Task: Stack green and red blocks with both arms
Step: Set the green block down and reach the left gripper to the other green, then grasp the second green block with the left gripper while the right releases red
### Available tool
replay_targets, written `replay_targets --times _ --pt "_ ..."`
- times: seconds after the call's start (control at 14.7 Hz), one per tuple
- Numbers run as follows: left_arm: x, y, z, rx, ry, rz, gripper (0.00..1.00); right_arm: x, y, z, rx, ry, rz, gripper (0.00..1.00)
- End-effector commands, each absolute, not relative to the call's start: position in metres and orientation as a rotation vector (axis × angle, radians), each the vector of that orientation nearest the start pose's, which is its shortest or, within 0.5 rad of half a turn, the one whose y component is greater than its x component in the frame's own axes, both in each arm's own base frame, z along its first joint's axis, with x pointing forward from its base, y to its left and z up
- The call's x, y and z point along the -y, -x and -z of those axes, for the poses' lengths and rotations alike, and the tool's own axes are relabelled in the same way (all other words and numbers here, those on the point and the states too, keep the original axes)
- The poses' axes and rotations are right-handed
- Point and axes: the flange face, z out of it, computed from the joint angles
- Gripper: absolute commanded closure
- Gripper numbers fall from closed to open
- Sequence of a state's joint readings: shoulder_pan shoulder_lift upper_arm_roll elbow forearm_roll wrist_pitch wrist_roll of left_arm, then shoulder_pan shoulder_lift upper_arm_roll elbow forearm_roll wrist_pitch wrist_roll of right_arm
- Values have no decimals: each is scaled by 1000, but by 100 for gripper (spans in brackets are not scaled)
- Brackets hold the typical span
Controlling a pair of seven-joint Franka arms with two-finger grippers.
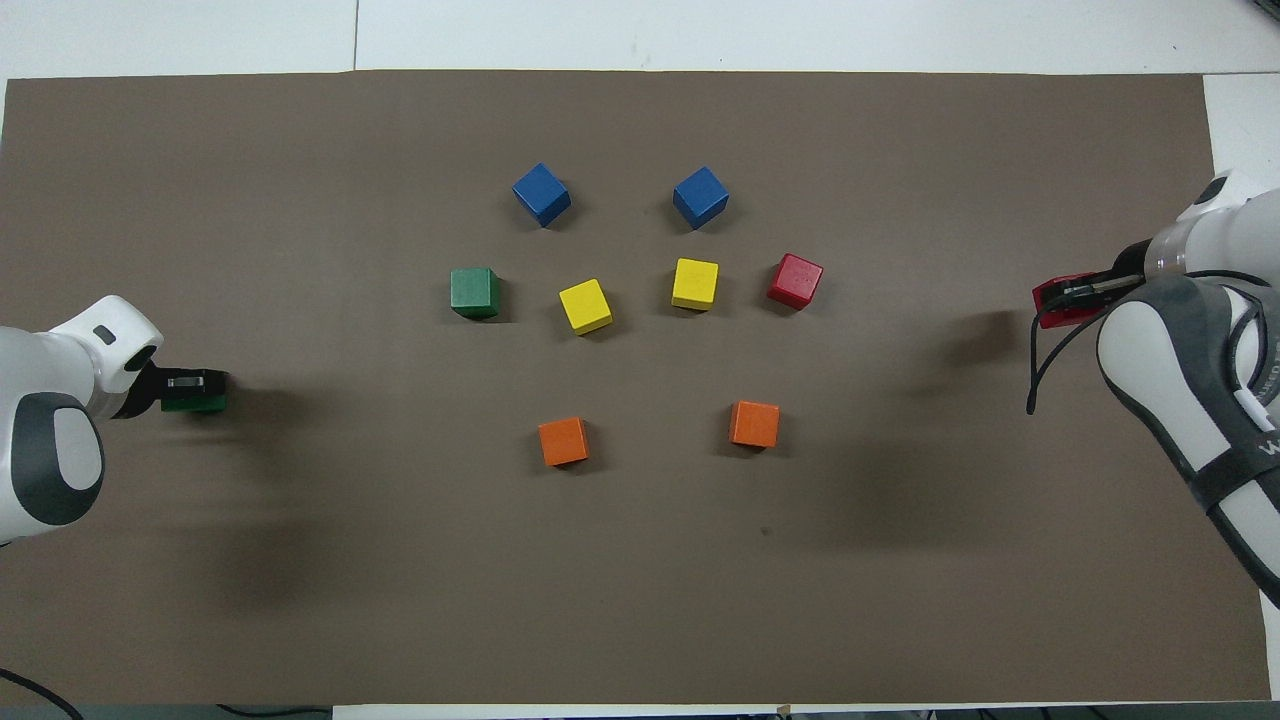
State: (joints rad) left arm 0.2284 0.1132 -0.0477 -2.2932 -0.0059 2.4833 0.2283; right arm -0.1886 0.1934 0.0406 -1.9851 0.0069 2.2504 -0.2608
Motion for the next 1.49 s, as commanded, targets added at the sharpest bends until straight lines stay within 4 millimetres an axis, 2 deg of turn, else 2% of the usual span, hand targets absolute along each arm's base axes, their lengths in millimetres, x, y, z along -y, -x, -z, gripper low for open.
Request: replay_targets --times 0.0,0.2,0.34,0.48,0.54,0.61,0.68,0.75,0.88,1.02,1.09,1.15,1.22,1.43 --pt "-100 -519 -313 -109 3115 155 0 91 -588 -358 133 3144 155 100" --pt "-100 -522 -317 -116 3115 152 0 88 -585 -342 135 3145 189 100" --pt "-98 -536 -331 -126 3121 125 0 86 -586 -334 134 3143 175 100" --pt "-89 -568 -372 -154 3135 71 0 84 -585 -326 135 3142 187 100" --pt "-77 -588 -394 -183 3144 52 0 83 -584 -325 132 3142 197 100" --pt "-57 -606 -414 -228 3151 47 0 82 -585 -324 130 3142 201 100" --pt "-38 -619 -426 -266 3165 53 0 82 -585 -321 132 3142 199 100" --pt "-19 -627 -435 -290 3173 74 0 83 -585 -318 130 3141 190 100" --pt "32 -634 -443 -262 3195 89 0 82 -585 -317 129 3141 187 100" --pt "87 -632 -438 -218 3210 88 0 82 -585 -317 127 3141 187 100" --pt "109 -632 -444 -215 3225 107 0 82 -585 -317 125 3141 187 100" --pt "129 -635 -441 -248 3237 101 0 82 -585 -317 122 3141 190 100" --pt "141 -638 -442 -271 3241 111 0 82 -585 -313 117 3140 180 100" --pt "189 -639 -410 -293 3237 73 0 82 -586 -310 117 3140 190 100"
